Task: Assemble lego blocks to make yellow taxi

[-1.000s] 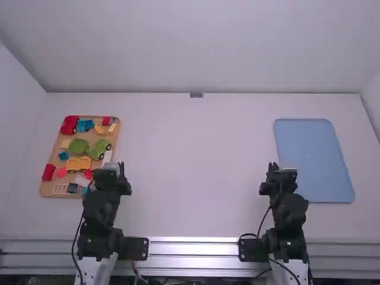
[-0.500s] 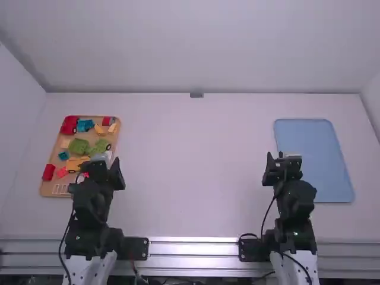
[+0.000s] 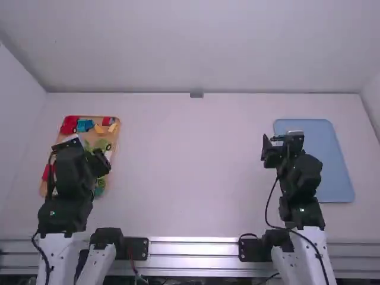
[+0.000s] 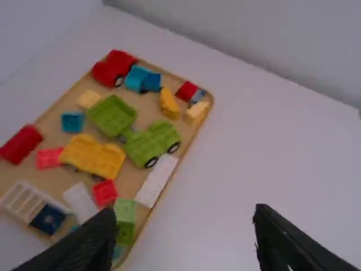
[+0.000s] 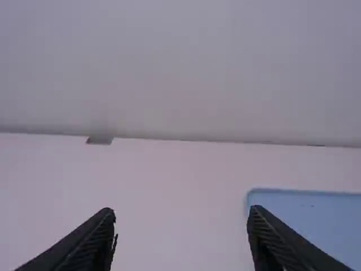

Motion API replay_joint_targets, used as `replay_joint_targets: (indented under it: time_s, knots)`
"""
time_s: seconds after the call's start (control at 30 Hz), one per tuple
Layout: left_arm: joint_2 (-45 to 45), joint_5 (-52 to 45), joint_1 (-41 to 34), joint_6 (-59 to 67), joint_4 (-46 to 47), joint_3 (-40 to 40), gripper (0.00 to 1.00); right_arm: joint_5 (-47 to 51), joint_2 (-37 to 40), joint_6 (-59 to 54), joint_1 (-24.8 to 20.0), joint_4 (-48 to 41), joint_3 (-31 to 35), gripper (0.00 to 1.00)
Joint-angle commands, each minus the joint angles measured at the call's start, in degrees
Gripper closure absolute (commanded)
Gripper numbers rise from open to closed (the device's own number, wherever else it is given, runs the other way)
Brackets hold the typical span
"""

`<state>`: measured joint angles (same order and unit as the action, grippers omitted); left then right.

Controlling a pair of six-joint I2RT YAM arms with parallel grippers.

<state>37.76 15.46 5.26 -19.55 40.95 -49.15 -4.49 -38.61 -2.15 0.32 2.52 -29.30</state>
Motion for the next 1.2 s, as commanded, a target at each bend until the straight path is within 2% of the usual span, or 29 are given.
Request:
replay_joint_targets:
  time_s: [0.0,0.27,0.53,0.63,0.7,0.9,1.07,1.17]
  knots:
    - [4.53,4.97,2.27,-6.28,4.12,-6.61,0.31,-0.89,-2.91,0.08,0.25,0.46,-4.25,0.31]
    - [17.94,8.63,8.89,-11.04,19.09,-23.87,0.17,-1.96,-11.47,-0.28,0.35,1.87,-11.10,0.17]
    - [25.08,8.27,16.57,-13.30,27.69,-34.45,0.07,-2.71,-17.24,-0.52,0.43,2.76,-15.73,0.07]
    - [25.63,7.71,17.64,-13.23,28.25,-35.21,0.07,-2.76,-17.75,-0.52,0.44,2.81,-16.14,0.06]
    - [27.46,4.22,22.10,-10.60,29.57,-37.84,0.04,-2.98,-19.49,-0.59,0.46,3.07,-17.54,0.04]
    - [30.46,1.98,29.95,-10.31,31.85,-39.95,0.01,-3.18,-20.89,-0.67,0.48,3.51,-18.65,0.01]
    - [34.32,-7.82,34.71,-3.39,28.52,-40.11,0.01,-3.17,-20.98,-0.63,0.50,3.56,-18.73,0.01]
    - [37.35,-10.73,34.84,-2.89,26.18,-40.11,0.01,-3.21,-20.98,-0.63,0.48,3.78,-18.73,0.01]
